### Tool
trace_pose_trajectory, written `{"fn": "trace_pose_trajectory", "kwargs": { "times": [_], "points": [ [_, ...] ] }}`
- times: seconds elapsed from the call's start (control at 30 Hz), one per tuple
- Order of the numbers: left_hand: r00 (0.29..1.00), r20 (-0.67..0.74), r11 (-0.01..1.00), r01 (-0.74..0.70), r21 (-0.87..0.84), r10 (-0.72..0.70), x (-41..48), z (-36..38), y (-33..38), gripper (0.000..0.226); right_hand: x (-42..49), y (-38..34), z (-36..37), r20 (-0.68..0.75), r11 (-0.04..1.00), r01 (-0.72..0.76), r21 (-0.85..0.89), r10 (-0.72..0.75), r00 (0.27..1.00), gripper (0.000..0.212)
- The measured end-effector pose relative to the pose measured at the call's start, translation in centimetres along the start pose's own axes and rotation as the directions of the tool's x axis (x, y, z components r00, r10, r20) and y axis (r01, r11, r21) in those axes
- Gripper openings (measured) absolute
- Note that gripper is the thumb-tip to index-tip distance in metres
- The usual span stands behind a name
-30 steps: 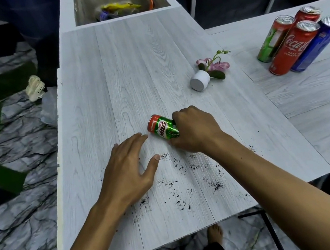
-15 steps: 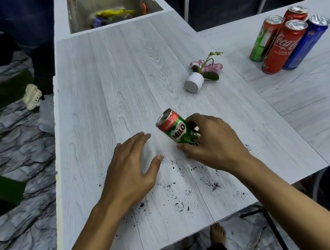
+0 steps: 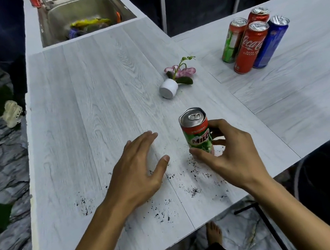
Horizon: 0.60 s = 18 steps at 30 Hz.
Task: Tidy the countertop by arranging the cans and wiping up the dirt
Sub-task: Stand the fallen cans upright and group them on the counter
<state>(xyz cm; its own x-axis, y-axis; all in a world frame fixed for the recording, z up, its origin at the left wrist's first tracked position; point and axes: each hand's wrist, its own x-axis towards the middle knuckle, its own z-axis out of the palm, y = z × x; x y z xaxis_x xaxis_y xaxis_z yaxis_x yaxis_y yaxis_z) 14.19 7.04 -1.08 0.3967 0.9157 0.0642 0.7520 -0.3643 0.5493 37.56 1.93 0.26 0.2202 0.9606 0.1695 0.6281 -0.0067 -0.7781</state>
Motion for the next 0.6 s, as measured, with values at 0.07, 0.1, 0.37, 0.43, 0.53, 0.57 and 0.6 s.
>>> {"fn": "trace_pose_trajectory", "kwargs": {
  "times": [0.07,0.1,0.37,0.43,0.53,0.57,0.6],
  "points": [
    [1.0,0.014,1.0,-0.006,0.007,0.006,0.6,0.4,0.7,0.065,-0.1,0.7,-0.7,-0.021,1.0,-0.014,0.015,0.014,1.0,0.058],
    [1.0,0.023,1.0,-0.009,0.009,0.009,1.0,0.6,1.1,0.066,-0.1,1.2,-1.1,-0.034,1.0,-0.017,0.016,0.018,0.999,0.058],
    [0.993,0.063,0.995,-0.102,0.003,0.101,4.8,2.9,5.3,0.067,1.1,4.9,-5.1,-0.132,0.999,-0.034,0.013,0.035,0.991,0.054],
    [0.989,0.075,0.992,-0.125,-0.002,0.125,5.8,3.5,6.5,0.066,1.6,5.9,-6.2,-0.153,0.999,-0.038,0.015,0.04,0.987,0.054],
    [0.985,0.09,0.989,-0.146,-0.002,0.146,7.6,4.7,8.2,0.066,2.4,7.4,-7.8,-0.184,0.998,-0.059,0.011,0.06,0.981,0.054],
    [0.985,0.093,0.989,-0.147,0.0,0.146,8.1,5.0,8.6,0.066,2.7,7.9,-8.2,-0.193,0.998,-0.061,0.012,0.062,0.979,0.054],
    [0.984,0.095,0.988,-0.152,0.0,0.151,8.7,5.4,9.1,0.065,3.1,8.4,-8.6,-0.203,0.998,-0.064,0.015,0.065,0.977,0.054]
  ]
}}
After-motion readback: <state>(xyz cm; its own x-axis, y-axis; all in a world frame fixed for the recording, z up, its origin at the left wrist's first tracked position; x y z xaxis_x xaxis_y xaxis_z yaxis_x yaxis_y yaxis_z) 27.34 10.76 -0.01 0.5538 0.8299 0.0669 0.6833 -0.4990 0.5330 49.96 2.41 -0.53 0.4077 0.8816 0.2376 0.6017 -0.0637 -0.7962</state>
